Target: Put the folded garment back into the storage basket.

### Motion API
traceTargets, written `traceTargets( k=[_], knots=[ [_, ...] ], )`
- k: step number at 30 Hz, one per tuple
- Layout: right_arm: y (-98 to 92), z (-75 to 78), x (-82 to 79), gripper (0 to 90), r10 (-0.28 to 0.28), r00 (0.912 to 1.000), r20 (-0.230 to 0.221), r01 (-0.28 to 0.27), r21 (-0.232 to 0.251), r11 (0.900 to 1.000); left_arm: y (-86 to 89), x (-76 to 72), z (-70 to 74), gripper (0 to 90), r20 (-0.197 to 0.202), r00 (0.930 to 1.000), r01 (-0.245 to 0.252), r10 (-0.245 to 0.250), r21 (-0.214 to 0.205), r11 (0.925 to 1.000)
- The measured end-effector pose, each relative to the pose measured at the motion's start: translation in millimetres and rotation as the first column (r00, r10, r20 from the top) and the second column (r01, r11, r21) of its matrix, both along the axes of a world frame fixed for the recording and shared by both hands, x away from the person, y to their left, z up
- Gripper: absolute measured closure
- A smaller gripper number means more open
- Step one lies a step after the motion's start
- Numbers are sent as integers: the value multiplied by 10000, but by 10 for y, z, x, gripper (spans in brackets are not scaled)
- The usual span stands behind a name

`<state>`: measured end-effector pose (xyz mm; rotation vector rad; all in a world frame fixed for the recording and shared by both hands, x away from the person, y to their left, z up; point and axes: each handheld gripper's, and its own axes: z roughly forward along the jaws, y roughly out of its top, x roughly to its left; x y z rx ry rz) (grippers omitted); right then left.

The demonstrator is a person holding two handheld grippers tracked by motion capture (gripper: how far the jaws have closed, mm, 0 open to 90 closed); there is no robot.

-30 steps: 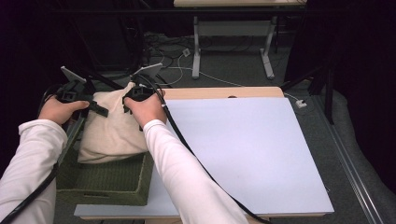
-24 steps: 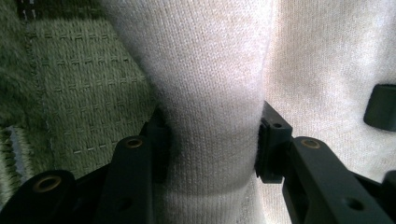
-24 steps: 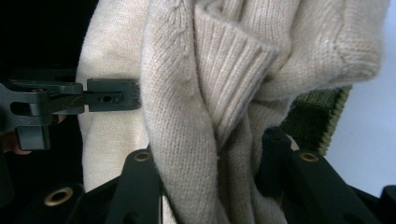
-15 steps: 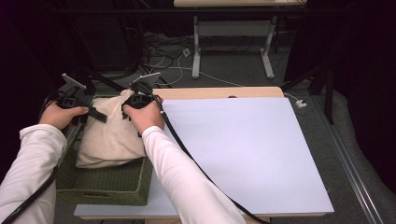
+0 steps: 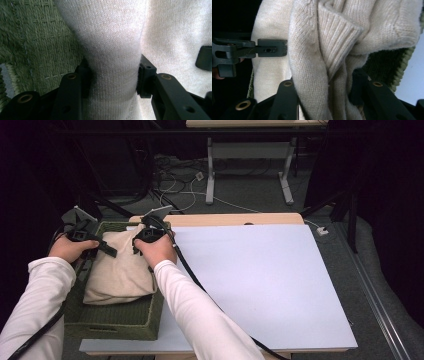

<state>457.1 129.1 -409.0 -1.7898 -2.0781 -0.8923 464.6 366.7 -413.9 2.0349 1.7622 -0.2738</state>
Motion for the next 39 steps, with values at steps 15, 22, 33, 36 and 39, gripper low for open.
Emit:
traceTargets(
  k=[15,22,33,36,39],
  knots=[
    [59,-147,-72,600,-98,10000,-14,98,123,9999,55,-22,-88,582,-12,9999,135,-135,221,9997],
    [101,-204,-83,597,-49,9998,-213,51,71,10000,62,-13,-127,580,71,9996,280,-284,472,9985],
    [119,-259,-101,585,9,10000,12,-8,-78,10000,62,-15,-165,576,226,9989,402,-416,571,9976],
    [119,-266,-102,580,8,10000,90,-7,-118,9999,64,-7,-156,575,208,9985,489,-504,650,9967],
    [118,-267,-101,574,102,9998,166,-98,-226,9997,53,-2,-164,573,262,9985,470,-488,646,9968]
  ],
)
